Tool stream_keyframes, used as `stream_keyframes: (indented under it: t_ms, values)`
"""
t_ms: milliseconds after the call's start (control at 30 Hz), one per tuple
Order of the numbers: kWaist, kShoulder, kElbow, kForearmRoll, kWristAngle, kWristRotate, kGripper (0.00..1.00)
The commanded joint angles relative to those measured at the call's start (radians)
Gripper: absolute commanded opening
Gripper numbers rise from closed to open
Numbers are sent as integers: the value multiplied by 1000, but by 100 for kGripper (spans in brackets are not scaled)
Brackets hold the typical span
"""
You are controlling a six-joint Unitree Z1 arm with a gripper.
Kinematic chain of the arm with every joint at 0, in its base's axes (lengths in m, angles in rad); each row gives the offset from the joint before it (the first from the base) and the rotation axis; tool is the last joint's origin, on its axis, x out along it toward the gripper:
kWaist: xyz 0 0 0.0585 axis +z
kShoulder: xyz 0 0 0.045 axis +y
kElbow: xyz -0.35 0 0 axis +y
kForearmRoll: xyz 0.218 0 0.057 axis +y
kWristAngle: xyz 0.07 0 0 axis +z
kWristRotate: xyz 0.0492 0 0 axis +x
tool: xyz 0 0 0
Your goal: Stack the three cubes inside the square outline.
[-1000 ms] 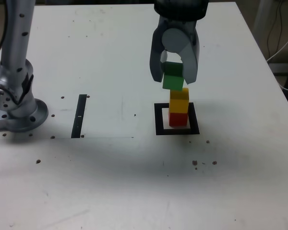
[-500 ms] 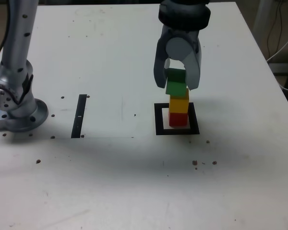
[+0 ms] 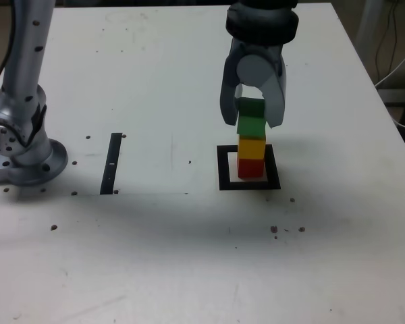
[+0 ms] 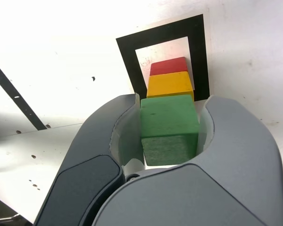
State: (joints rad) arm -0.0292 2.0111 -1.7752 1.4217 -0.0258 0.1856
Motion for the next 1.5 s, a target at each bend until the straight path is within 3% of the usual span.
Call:
stream_keyframes:
  t_ms: [0,133,1067,1167,1367,1467]
  values:
    - [2,5,1,-3,-2,3,29]
    - [2,6,1,-3,-5,5,33]
    - [2,8,8,-5,-26,6,34]
    - [2,9,11,-7,-25,6,44]
    - [5,9,20,-17,-20,12,95]
    - [6,8,26,-21,-18,13,100]
